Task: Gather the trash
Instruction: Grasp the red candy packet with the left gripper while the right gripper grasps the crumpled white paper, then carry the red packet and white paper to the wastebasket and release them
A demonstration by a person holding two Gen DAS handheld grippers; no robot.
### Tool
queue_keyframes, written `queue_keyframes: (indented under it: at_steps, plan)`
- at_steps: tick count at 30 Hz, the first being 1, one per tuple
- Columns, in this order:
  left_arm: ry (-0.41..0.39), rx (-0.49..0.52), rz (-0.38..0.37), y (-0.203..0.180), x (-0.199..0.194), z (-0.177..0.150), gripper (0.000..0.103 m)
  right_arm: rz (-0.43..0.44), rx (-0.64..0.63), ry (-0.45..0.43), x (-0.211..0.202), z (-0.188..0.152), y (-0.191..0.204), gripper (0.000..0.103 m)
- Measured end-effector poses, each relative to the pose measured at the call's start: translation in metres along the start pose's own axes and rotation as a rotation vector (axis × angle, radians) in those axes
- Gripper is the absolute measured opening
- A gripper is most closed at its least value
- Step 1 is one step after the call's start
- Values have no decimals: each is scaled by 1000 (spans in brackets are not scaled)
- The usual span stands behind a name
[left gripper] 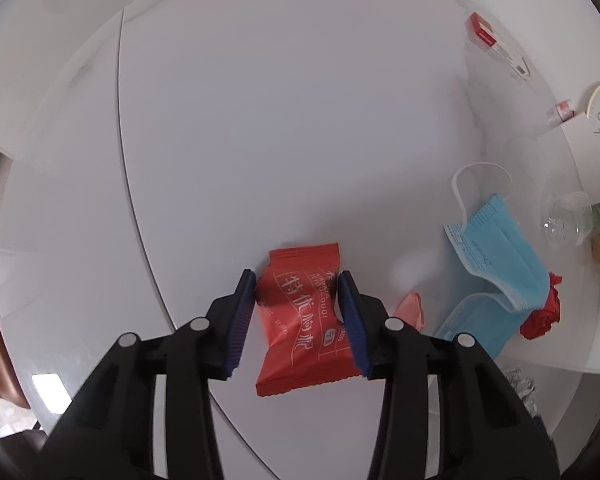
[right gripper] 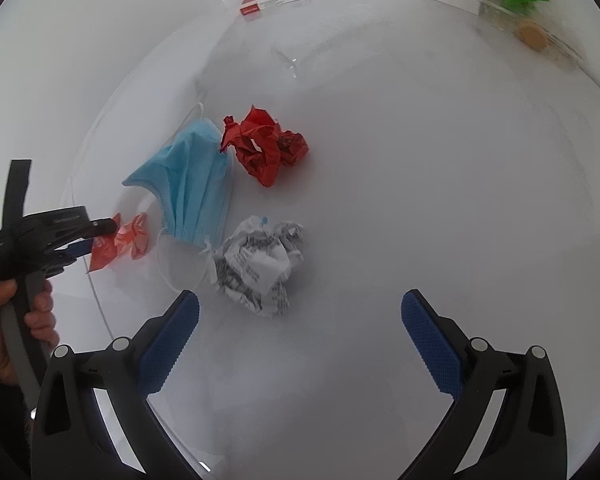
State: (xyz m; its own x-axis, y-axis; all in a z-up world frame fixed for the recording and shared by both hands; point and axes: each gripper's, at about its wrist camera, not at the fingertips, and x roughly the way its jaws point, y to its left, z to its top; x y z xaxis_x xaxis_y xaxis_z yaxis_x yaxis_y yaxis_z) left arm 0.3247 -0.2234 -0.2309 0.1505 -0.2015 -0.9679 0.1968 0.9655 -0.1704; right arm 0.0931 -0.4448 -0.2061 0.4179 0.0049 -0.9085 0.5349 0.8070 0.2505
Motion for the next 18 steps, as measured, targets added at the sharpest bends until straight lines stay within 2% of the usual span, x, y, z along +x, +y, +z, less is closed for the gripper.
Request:
queue_keyframes:
  at_steps: [3,6,8,10,12,18]
  plan:
    - [6,-7,-24,9,-2,-4,39,3,-20,14,12,6,9,100]
    - [8,-17,-38,17,-4,-9,39,9,-31,22,25,11,16,94]
    - [9,-18,-41,22,-6,-12,39,14,-32,36,35,12,19,83]
    - [9,-20,-44,27,-9,-16,38,23,-27,54,43,13,19,62]
    - [6,-25,-52,33,-15,-21,38,9,-38,35,41,14,20,56]
    - [-29,-3,-53,46,-42,-42,38,17,-32,4,20,3,11,53]
